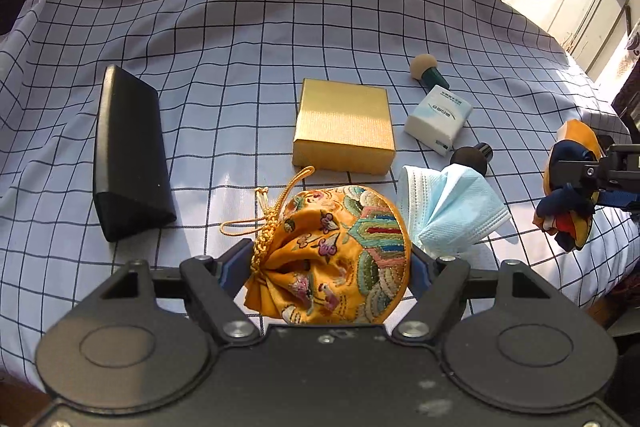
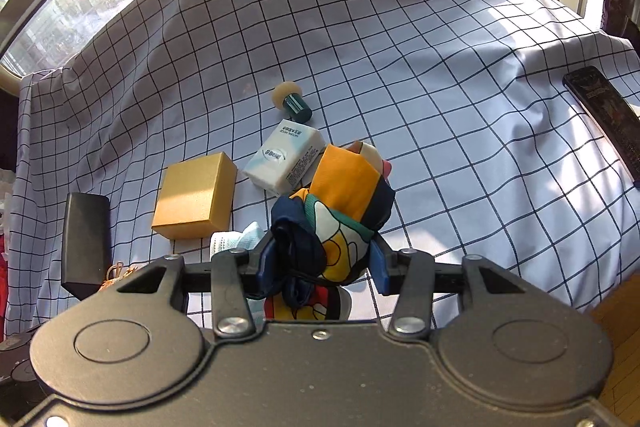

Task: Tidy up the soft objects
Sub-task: 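Carry pouch and scarf over the gold tray and open both tools to release them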

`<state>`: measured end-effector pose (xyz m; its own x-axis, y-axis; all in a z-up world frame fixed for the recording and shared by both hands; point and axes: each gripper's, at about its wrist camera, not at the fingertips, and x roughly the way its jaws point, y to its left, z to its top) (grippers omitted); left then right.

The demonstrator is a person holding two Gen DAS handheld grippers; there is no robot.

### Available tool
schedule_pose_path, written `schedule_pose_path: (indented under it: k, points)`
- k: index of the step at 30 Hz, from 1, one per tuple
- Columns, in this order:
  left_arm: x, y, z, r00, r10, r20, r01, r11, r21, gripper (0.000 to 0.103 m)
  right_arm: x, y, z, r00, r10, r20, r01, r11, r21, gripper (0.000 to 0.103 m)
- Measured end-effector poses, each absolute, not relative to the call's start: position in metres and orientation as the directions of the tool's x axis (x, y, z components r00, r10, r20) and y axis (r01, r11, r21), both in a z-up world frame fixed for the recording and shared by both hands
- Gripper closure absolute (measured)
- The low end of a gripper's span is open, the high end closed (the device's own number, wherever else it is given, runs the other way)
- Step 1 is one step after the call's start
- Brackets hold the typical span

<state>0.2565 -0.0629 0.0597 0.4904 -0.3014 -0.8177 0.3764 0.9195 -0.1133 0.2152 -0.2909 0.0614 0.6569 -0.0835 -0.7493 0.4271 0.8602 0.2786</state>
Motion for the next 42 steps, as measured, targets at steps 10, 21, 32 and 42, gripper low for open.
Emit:
schedule_pose_path:
  k: [10, 21, 32, 42]
  points:
    - [0.220, -0.047, 0.079, 0.510, -0.314, -0.801, 0.404, 0.909, -0.099, 0.029, 0.193, -0.274, 0.067, 0.675, -0.103, -0.730, 0.399, 0.884, 0.244, 0.056]
    - [0.147, -0.020, 0.091, 0.510, -0.359, -0.782, 0.407, 0.901, -0.148, 0.029, 0.122, -0.240, 0.063, 0.727, -0.087, -0.681, 0.342, 0.906, 0.250, 0.056]
    - [0.086, 0.013, 0.084, 0.457, -0.319, -0.830, 0.339, 0.925, -0.169, 0.029, 0.056, -0.196, 0.040, 0.677, -0.037, -0.735, 0.291, 0.931, 0.222, 0.056]
    - [0.064, 0.022, 0.082, 0.435, -0.293, -0.851, 0.334, 0.931, -0.150, 0.026, 0.032, -0.173, 0.038, 0.646, -0.034, -0.762, 0.226, 0.963, 0.149, 0.053]
